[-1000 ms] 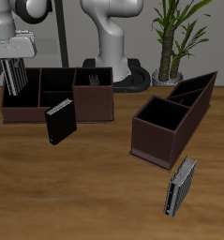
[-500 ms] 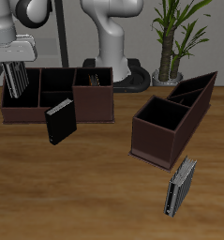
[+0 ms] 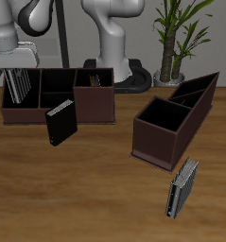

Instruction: Place the orange book into the back desk caddy's right compartment and place the right striped book into the back desk caddy's left compartment and place the black book into the back desk caddy's left compartment

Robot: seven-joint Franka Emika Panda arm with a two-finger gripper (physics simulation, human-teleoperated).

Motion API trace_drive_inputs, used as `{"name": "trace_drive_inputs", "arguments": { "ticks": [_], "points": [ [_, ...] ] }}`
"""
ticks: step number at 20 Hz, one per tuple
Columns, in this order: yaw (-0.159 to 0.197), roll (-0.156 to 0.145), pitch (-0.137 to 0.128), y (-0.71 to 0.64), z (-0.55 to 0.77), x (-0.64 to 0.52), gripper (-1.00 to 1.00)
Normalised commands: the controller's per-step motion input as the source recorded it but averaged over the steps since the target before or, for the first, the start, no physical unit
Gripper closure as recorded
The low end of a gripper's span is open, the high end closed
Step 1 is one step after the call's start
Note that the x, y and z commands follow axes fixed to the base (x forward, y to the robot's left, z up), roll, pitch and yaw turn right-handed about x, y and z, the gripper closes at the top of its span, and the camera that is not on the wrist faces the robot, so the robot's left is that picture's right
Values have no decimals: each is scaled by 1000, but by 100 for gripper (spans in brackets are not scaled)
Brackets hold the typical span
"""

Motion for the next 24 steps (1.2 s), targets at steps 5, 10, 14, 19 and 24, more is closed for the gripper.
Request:
{"name": "trace_drive_inputs", "arguments": {
  "ticks": [5, 10, 14, 19, 24],
  "points": [
    [-35, -30, 30, -130, -148, -19, 100],
    [0, -26, 52, -114, -204, -1, 100],
    [-49, -51, 56, -158, -132, 15, -100],
    [-13, -22, 34, -75, -35, 12, -100],
    [7, 2, -5, 50, 121, -2, -100]
  ]
}}
